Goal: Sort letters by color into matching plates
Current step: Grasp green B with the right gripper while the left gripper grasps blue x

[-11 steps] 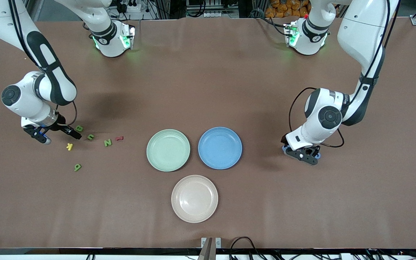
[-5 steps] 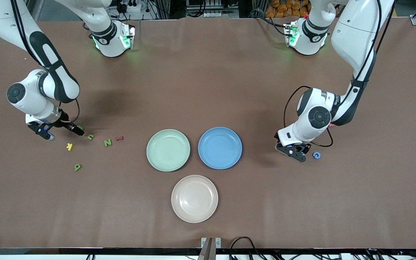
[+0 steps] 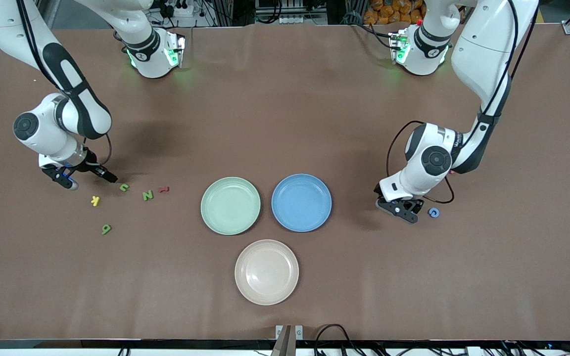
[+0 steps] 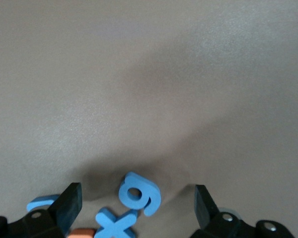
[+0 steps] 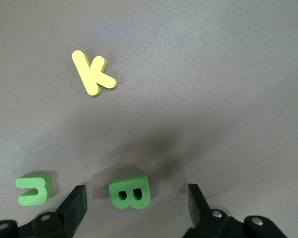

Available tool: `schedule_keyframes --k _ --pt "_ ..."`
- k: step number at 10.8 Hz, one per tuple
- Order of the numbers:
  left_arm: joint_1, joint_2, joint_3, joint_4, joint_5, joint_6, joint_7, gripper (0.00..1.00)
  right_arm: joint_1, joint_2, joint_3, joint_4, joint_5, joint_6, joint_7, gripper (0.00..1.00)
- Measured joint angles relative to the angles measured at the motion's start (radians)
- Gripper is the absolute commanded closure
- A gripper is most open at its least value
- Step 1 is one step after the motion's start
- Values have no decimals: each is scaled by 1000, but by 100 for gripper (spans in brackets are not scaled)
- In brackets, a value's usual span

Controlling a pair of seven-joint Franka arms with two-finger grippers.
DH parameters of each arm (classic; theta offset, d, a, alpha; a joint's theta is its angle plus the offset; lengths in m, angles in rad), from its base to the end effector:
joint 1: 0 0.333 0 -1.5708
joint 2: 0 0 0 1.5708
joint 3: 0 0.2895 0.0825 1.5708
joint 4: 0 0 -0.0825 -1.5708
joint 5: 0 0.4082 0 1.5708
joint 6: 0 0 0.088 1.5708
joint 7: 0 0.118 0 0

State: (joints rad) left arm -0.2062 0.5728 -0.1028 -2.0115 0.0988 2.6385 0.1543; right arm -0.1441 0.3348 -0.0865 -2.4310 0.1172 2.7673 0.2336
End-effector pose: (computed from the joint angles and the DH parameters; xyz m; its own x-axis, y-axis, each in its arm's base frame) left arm 0.5770 -0.1885 0.1176 0.8609 -0.5053 0.0588 -0.5059 -0.8626 -0.0061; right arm 0.4730 -0.1197 0.1127 0.8428 -0.5383 -0.0001 -0.5382 -0.8427 -0.0152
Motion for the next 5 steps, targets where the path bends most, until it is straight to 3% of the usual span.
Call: schedule_keyframes --k 4,5 --pt "2 11 0 0 0 20 -4 0 0 -3 -3 0 0 1 0 84" --pt "2 11 0 0 0 20 -4 0 -1 -4 -4 0 0 0 0 87"
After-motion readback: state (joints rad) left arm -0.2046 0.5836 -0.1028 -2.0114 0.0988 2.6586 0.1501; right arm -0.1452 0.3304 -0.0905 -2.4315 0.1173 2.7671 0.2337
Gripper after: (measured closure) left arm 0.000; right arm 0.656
